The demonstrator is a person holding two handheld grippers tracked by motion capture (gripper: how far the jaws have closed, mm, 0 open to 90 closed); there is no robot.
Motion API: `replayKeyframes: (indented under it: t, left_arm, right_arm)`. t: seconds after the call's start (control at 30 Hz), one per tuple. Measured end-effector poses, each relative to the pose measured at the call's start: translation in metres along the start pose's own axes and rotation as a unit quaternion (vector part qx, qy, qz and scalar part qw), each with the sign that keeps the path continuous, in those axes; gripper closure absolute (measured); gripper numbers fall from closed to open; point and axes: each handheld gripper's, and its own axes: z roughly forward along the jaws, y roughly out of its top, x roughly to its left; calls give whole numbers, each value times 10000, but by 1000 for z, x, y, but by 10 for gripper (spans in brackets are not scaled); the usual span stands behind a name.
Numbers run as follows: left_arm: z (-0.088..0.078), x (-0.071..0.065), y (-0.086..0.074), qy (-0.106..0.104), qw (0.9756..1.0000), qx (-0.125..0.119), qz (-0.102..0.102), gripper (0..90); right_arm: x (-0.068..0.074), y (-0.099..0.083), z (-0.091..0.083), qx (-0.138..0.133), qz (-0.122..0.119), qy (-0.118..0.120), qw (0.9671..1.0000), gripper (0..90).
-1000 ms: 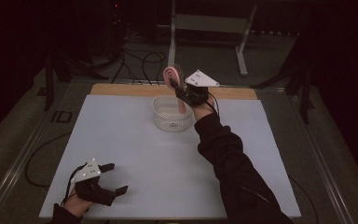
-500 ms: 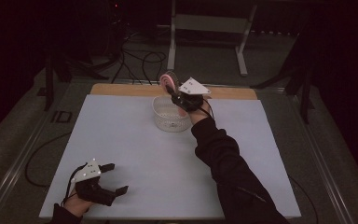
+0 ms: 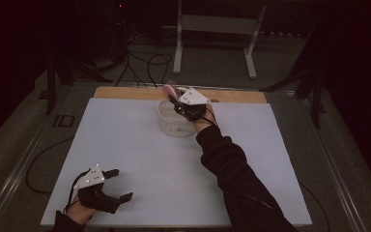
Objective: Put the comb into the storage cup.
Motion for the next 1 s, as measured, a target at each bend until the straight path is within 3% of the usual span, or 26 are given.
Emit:
replayKeyframes:
  t: [0.17, 0.4, 0.7, 0.93, 1.0]
  left_arm:
    - [0, 0, 0, -7, 10000, -19, -2, 1]
    - [0, 0, 0, 1, 10000, -15, -5, 1]
    - [-1, 0, 0, 9, 10000, -1, -16, 1]
    - [0, 0, 0, 14, 10000, -1, -15, 1]
    - [-1, 1, 0, 22, 10000, 0, -18, 1]
  right_arm:
    - [7, -3, 3, 73, -239, 49, 9997, 650]
    - [12, -7, 6, 144, -314, 95, 9994, 649]
    - [29, -9, 5, 158, -723, 308, 9968, 642]
    - [34, -9, 3, 172, -685, 341, 9969, 633]
    - [38, -11, 1, 224, -781, 352, 9961, 629]
